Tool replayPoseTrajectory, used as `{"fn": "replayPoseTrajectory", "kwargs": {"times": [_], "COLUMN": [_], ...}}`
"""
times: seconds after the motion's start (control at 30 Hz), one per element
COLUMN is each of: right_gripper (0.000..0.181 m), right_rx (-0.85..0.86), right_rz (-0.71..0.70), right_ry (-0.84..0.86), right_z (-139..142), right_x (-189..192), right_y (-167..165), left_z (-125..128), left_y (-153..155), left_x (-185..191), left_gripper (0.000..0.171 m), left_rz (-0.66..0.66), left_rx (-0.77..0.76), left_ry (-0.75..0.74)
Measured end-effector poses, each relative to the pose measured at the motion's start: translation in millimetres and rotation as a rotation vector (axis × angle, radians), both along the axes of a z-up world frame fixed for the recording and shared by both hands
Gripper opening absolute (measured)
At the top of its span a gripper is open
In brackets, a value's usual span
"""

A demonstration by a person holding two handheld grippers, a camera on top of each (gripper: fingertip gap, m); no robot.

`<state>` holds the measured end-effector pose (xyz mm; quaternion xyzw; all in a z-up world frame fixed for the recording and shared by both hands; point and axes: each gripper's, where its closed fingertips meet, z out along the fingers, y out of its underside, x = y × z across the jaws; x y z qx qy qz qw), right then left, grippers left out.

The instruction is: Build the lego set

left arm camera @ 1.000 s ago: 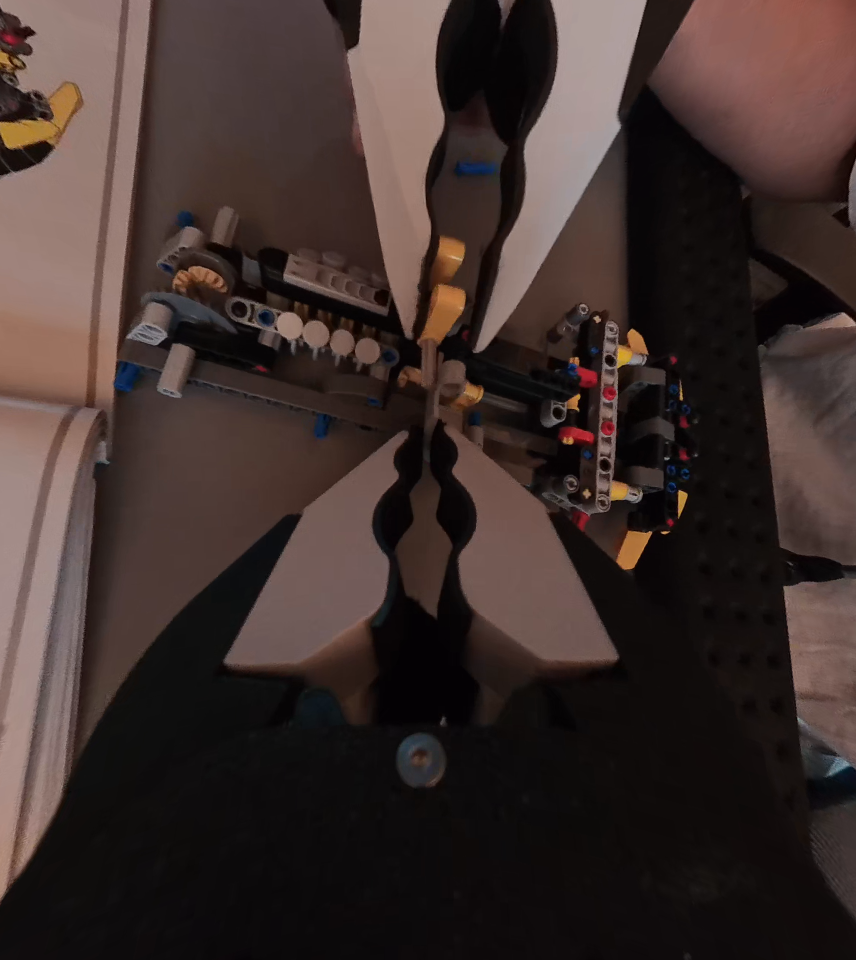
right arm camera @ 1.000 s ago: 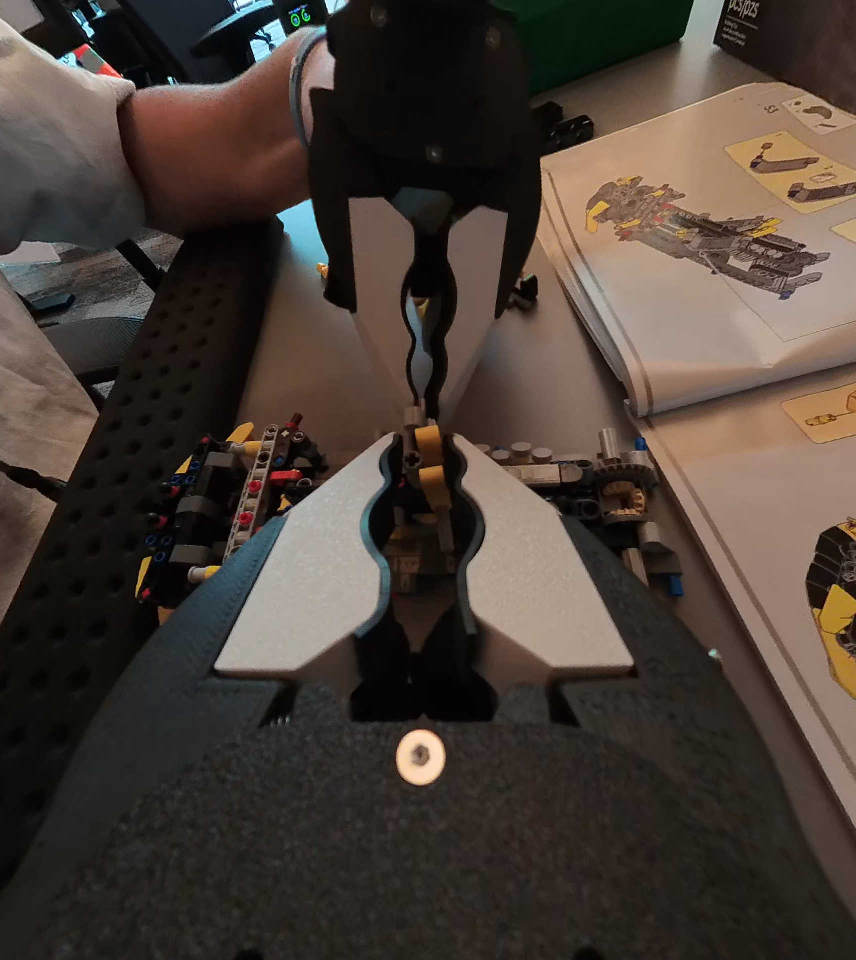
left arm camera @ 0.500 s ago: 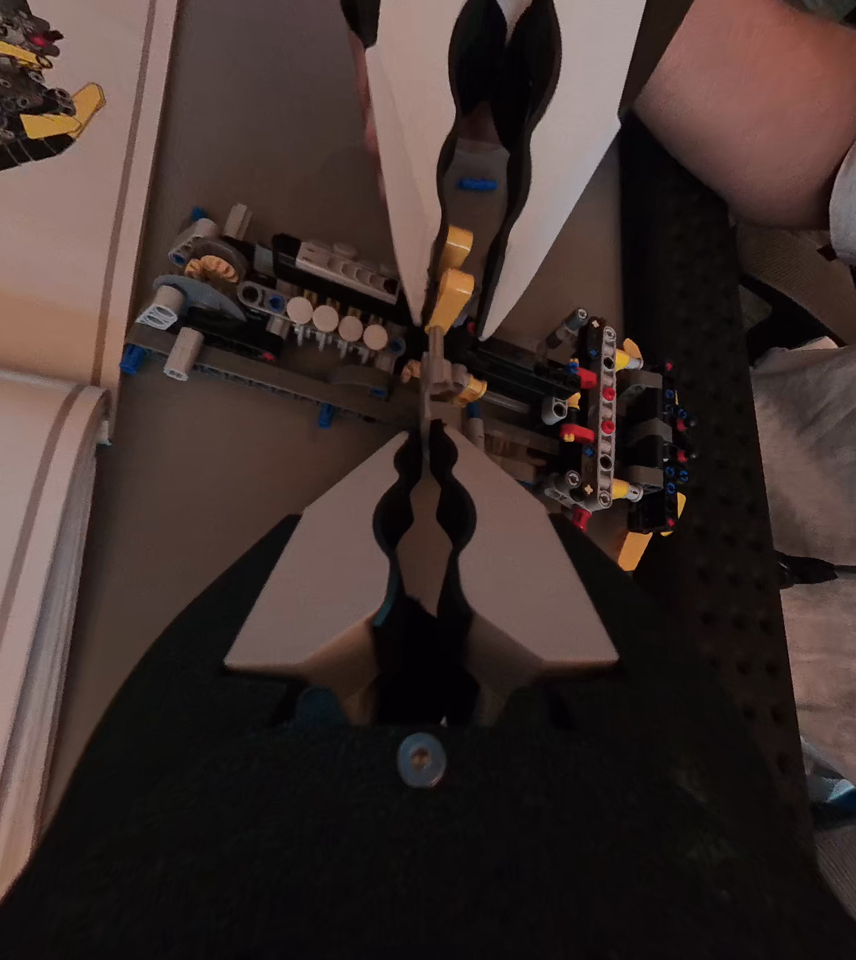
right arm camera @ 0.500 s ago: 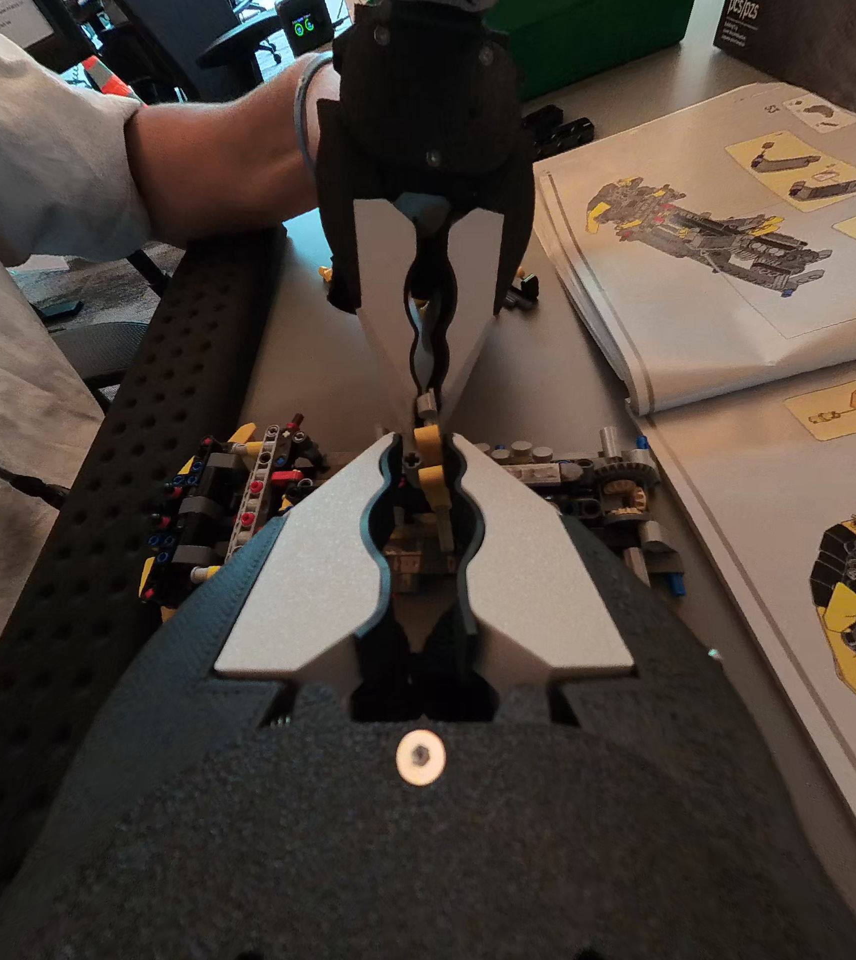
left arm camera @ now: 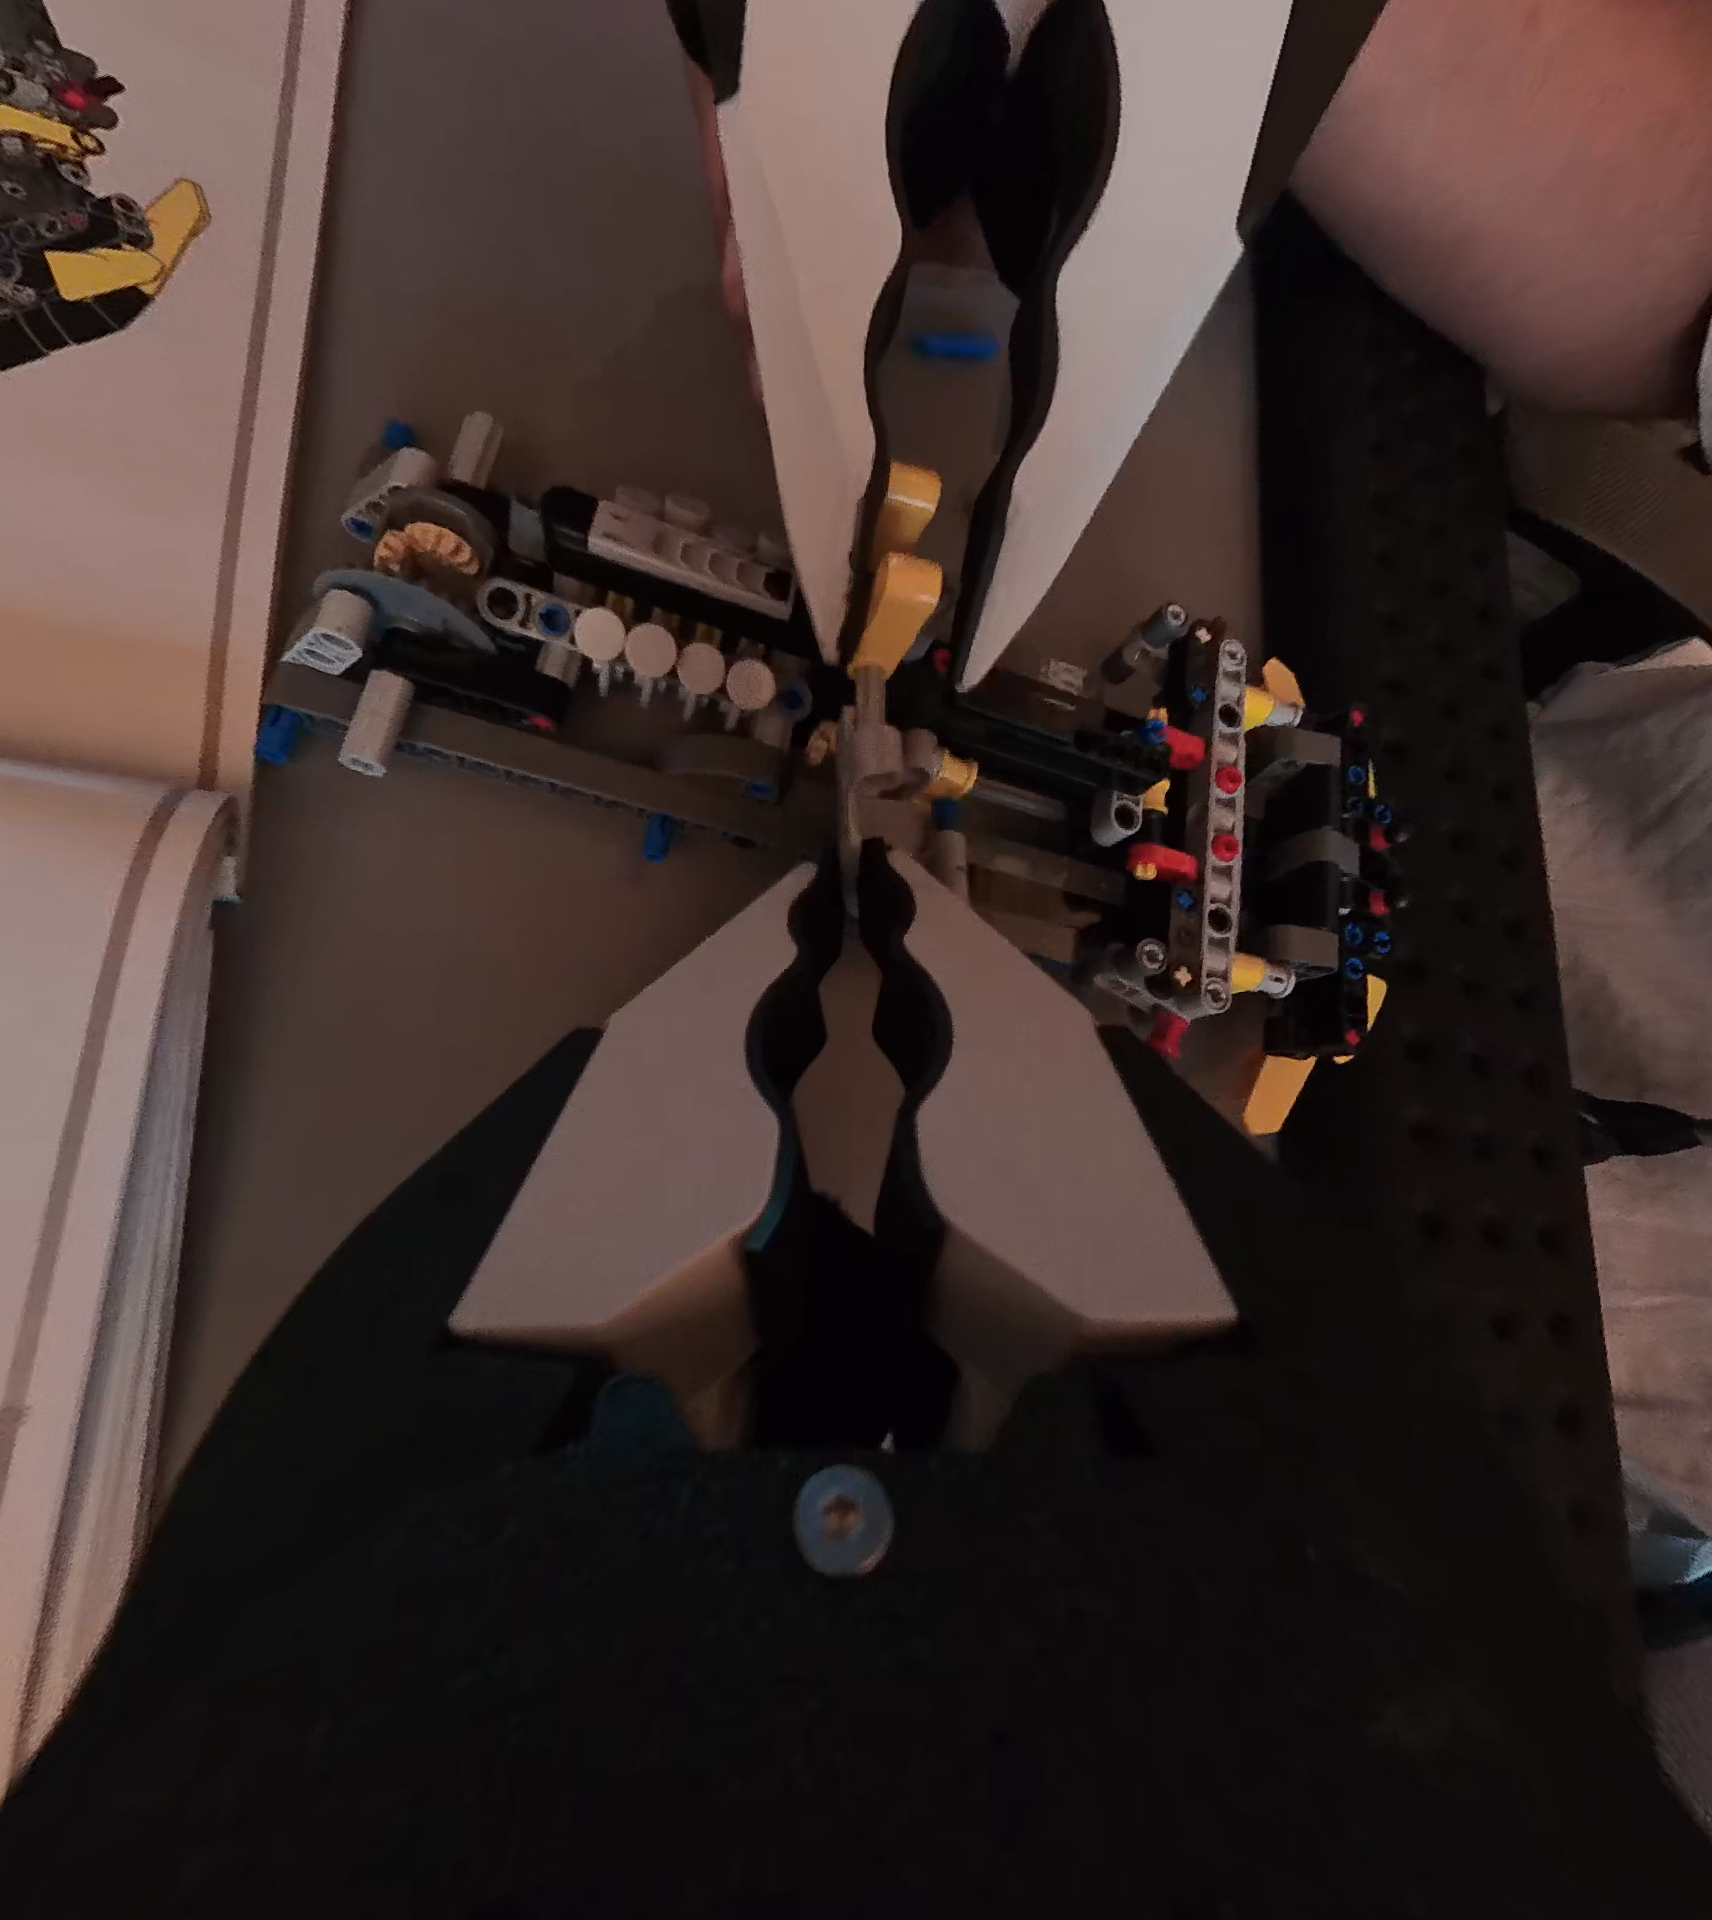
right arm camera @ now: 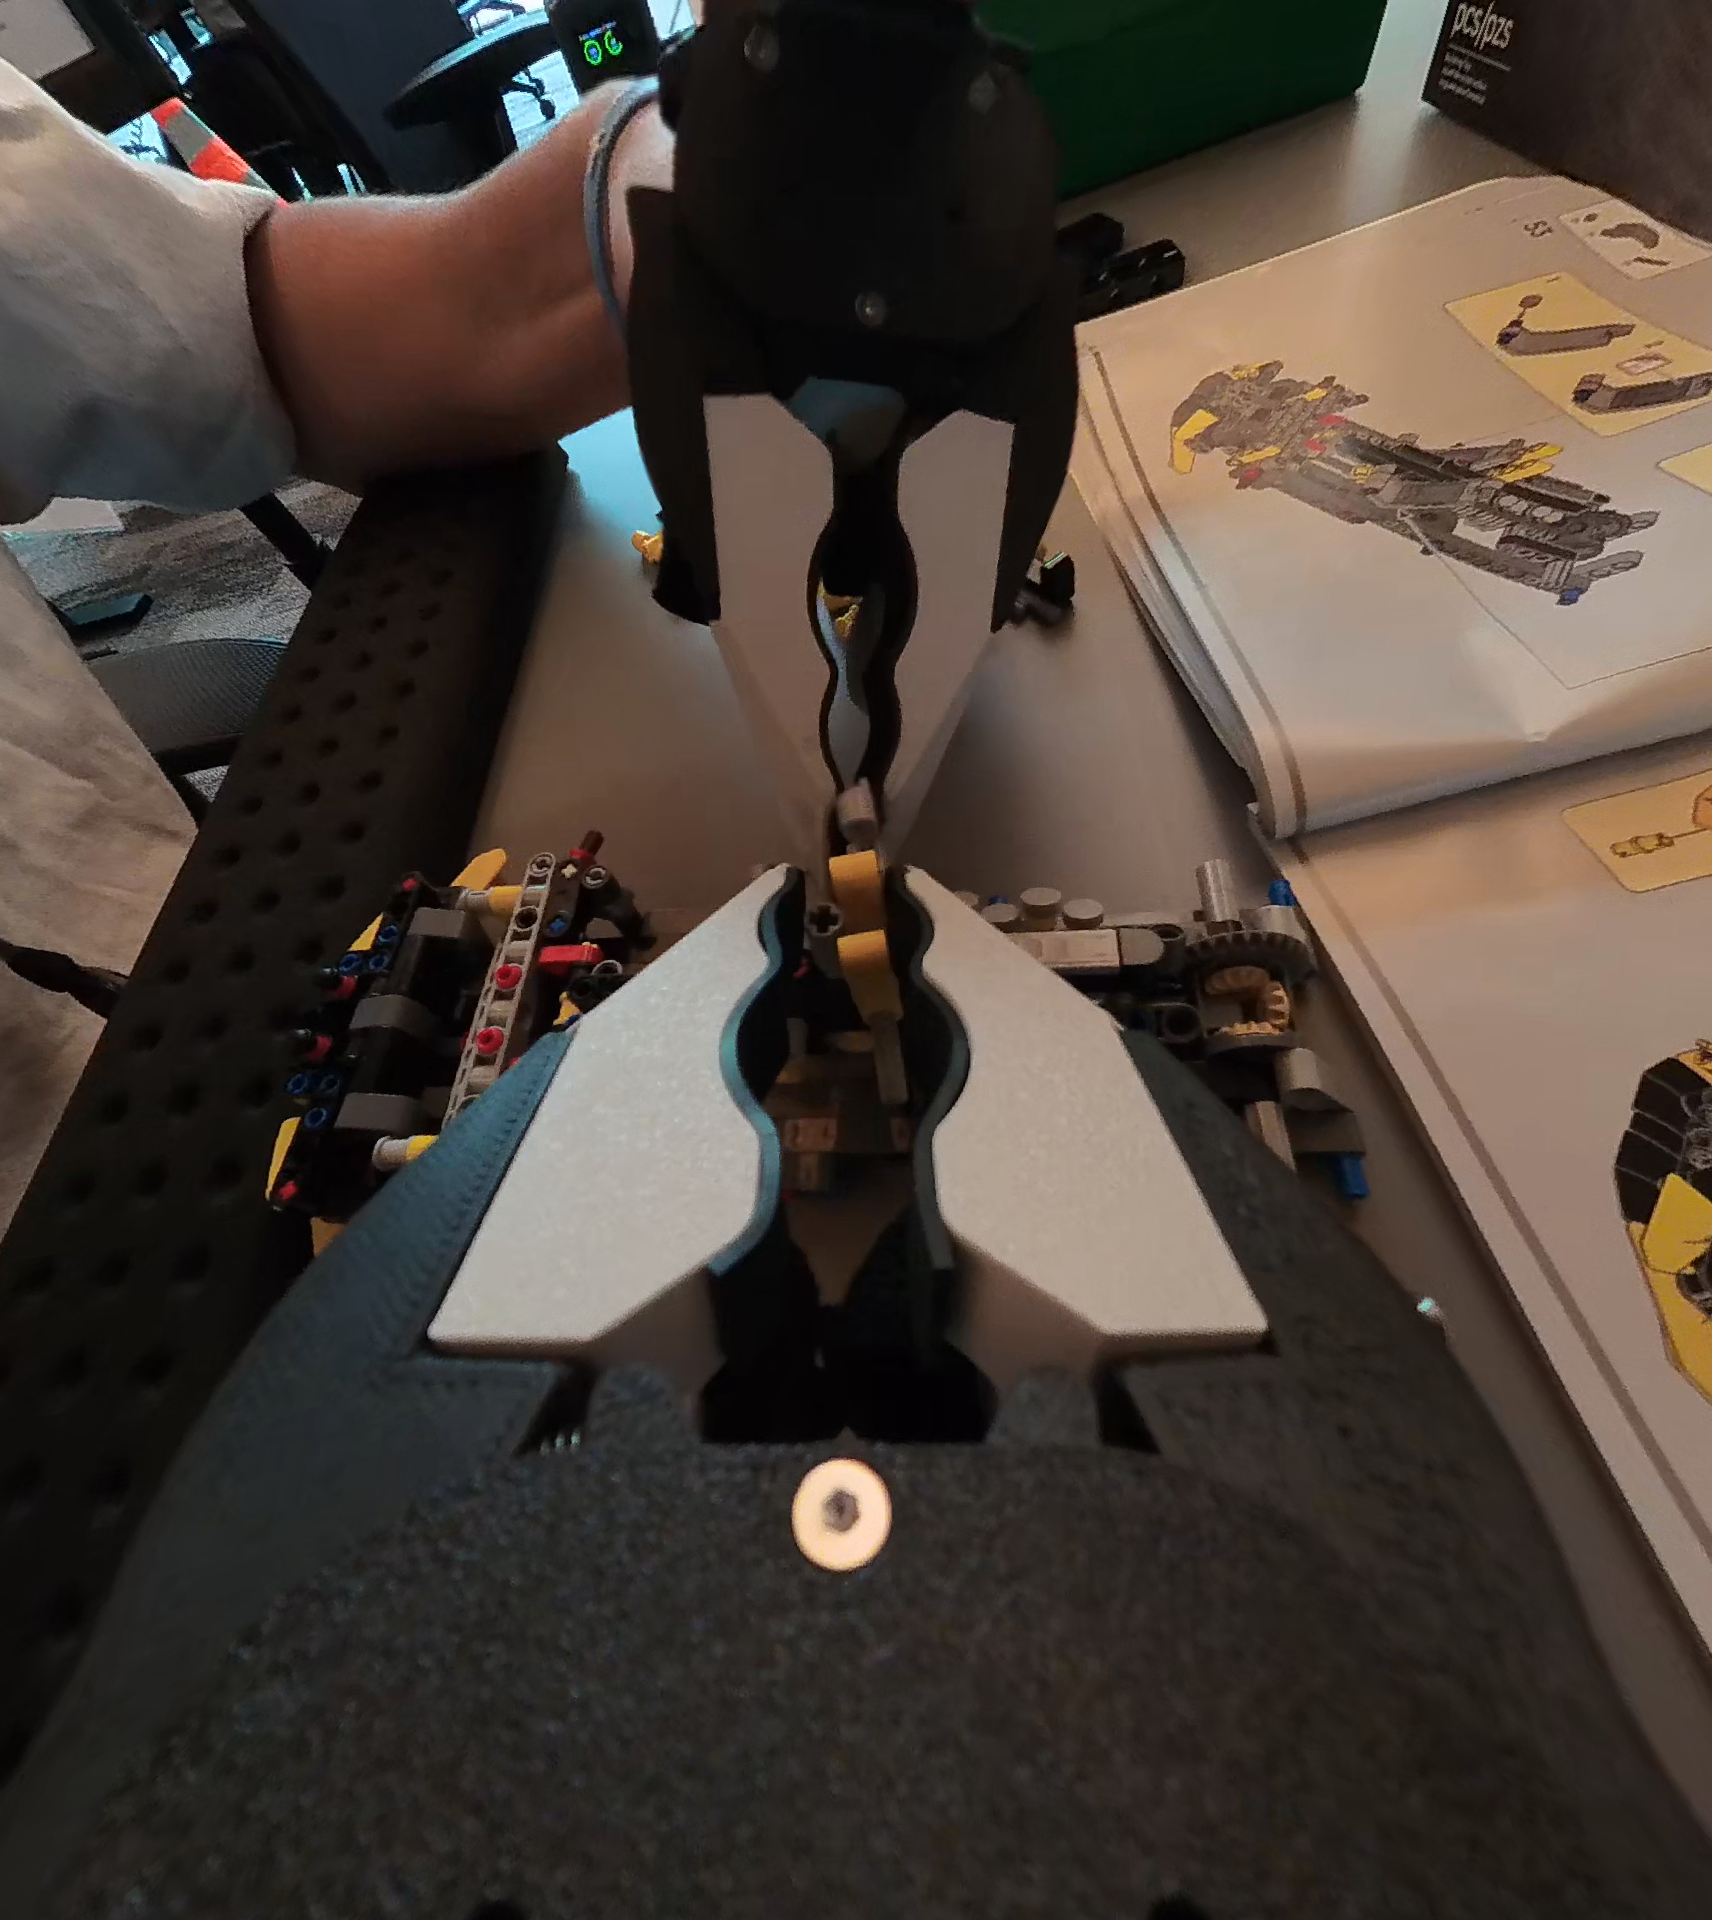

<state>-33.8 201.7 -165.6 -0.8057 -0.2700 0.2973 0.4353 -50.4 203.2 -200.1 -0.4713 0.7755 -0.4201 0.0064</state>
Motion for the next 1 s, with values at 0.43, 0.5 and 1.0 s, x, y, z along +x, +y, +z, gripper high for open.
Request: {"fn": "replayPoseTrajectory", "kwargs": {"times": [0.43, 0.5, 1.0], "right_gripper": [0.015, 0.018, 0.009], "right_rx": [0.004, 0.014, 0.063], "right_rz": [-0.003, 0.004, -0.153], "right_ry": [-0.002, -0.02, -0.171], "right_z": [0.1, 0.1, 0.6], "right_x": [0.5, 0.5, 19.0], "right_y": [-0.4, -1.4, -7.1], "left_z": [-4.9, -4.8, -6.0], "left_y": [-0.4, -1.5, 1.1], "left_x": [-0.3, 0.7, 2.8], "left_gripper": [0.0, 0.0, 0.0], "left_rz": [-0.001, 0.002, 0.015], "left_rx": [0.035, 0.03, 0.034], "left_ry": [0.019, 0.019, 0.013]}}
